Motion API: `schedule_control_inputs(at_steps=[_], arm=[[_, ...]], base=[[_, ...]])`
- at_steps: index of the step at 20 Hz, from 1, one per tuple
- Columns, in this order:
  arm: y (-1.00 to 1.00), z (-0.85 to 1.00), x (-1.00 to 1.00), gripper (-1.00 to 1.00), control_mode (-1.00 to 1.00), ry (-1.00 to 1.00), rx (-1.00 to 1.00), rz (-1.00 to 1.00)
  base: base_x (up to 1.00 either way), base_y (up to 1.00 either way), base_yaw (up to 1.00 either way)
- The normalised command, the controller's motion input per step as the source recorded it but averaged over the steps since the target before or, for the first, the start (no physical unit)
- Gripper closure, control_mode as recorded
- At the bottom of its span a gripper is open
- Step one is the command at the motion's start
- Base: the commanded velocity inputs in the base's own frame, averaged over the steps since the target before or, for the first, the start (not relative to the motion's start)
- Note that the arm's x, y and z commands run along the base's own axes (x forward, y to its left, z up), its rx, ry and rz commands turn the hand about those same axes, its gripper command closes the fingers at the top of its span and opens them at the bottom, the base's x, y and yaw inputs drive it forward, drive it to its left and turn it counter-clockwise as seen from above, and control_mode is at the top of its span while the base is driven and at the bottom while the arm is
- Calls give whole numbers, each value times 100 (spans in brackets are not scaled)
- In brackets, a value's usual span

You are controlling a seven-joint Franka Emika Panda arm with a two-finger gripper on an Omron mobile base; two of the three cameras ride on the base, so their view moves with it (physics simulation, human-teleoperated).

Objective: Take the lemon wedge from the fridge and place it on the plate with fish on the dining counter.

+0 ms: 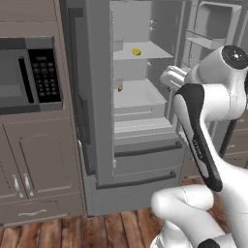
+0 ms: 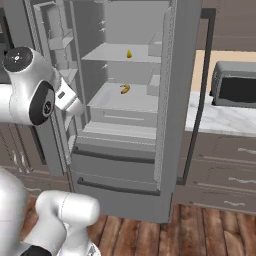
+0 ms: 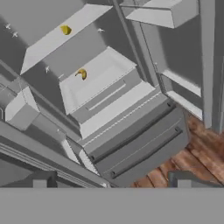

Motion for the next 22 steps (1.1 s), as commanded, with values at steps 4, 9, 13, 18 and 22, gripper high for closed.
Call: schedule_control_inputs(at_steps=[4, 9, 13, 18, 22], arm=[[18, 0, 75, -100, -100, 0, 24, 18], [36, 0, 69, -100, -100, 0, 23, 8], [13, -2, 58, -100, -100, 0, 24, 5], [0, 0, 72, -100, -100, 0, 20, 3], [5, 0, 80, -100, -100, 0, 21, 1]], base=[[0, 0, 0], [0, 0, 0], [0, 0, 0], [0, 0, 0], [0, 0, 0]])
